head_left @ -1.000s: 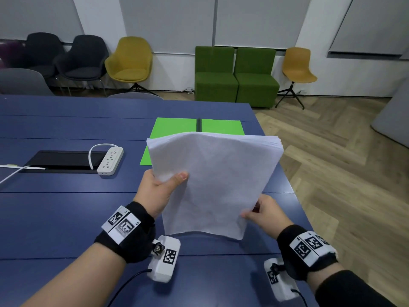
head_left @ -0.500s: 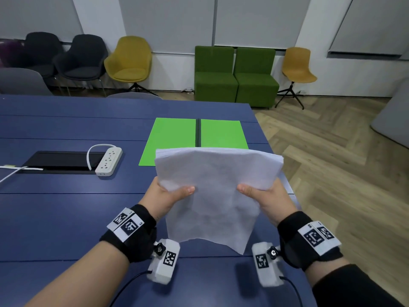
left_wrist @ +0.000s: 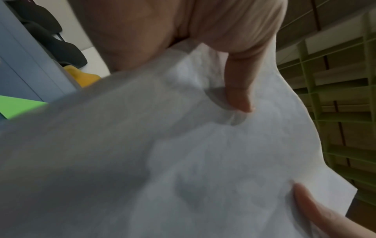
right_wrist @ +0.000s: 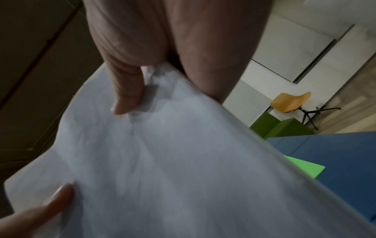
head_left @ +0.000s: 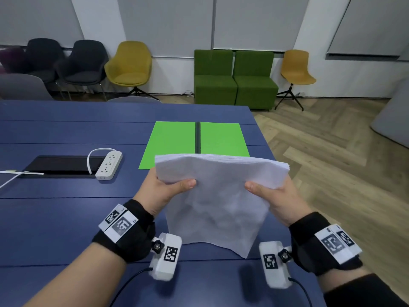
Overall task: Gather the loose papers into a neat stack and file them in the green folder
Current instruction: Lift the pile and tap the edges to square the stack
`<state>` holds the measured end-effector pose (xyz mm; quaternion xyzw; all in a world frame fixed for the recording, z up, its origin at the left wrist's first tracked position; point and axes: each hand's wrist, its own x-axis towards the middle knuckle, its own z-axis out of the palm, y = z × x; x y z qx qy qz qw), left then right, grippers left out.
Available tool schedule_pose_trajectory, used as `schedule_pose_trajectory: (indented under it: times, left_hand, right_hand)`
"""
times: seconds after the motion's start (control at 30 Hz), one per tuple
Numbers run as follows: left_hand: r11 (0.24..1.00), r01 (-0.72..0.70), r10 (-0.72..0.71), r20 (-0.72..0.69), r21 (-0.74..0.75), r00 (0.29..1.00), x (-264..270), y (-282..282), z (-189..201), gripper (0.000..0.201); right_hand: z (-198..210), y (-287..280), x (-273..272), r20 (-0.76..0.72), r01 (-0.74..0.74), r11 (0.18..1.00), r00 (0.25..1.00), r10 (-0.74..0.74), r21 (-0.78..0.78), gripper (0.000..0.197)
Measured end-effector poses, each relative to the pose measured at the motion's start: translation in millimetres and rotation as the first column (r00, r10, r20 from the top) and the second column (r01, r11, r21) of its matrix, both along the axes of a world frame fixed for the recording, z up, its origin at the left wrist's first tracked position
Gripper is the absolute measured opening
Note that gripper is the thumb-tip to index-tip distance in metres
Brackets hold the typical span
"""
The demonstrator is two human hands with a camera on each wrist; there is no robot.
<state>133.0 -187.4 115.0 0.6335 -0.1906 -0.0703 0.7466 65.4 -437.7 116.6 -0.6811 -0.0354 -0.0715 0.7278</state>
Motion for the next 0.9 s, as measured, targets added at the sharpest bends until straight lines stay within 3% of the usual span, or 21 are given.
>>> schedule_pose_trajectory:
  times: [0.13, 0.3, 0.4, 0.63, 0.73, 0.77, 0.9]
  left_hand:
    - [1.0, -0.005, 0.005, 0.008, -0.017, 1.0, -3.0, 5.9, 8.3, 0.06]
    - [0.999, 0.006, -0.007, -0.007, -0.043, 1.0, -6.6, 9.1, 31.1, 0.05]
    - [0.999, -0.041, 0.041, -0.011, 0.019, 0.999, -8.6, 5.3, 37.3, 0.02]
    - [0.998, -0.024, 0.024, 0.0, 0.05, 1.0, -12.8, -0.1, 39.2, 0.021]
    - [0.998, 0.027, -0.028, 0.036, 0.049, 0.999, -14.5, 4.0, 26.3, 0.05]
    - [0.998, 0.018, -0.02, 0.049, 0.056, 0.999, -16.2, 3.4, 22.2, 0.049]
    - [0.998, -0.058, 0.058, 0.071, 0.005, 0.996, -21.3, -1.1, 18.3, 0.022]
  right_hand:
    - [16.5, -5.4, -5.5, 0.042, -0.033, 0.999, 0.999, 0.034, -0.03, 0.058]
    - [31.8, -3.3, -15.2, 0.108, 0.03, 1.0, 0.994, -0.029, -0.008, 0.033]
    - [31.5, 2.0, -16.6, 0.133, 0.097, 0.994, 0.987, -0.091, -0.042, 0.029]
    - [26.8, 2.3, -16.8, 0.112, 0.168, 0.981, 0.981, -0.157, -0.099, 0.033]
    - [25.4, 3.4, -19.8, 0.112, 0.163, 0.983, 0.982, -0.154, -0.081, 0.047]
    - [24.5, 5.1, -20.3, 0.119, 0.182, 0.979, 0.978, -0.171, -0.088, 0.053]
    - [26.2, 13.7, -16.3, 0.187, 0.292, 0.95, 0.945, -0.268, -0.113, 0.041]
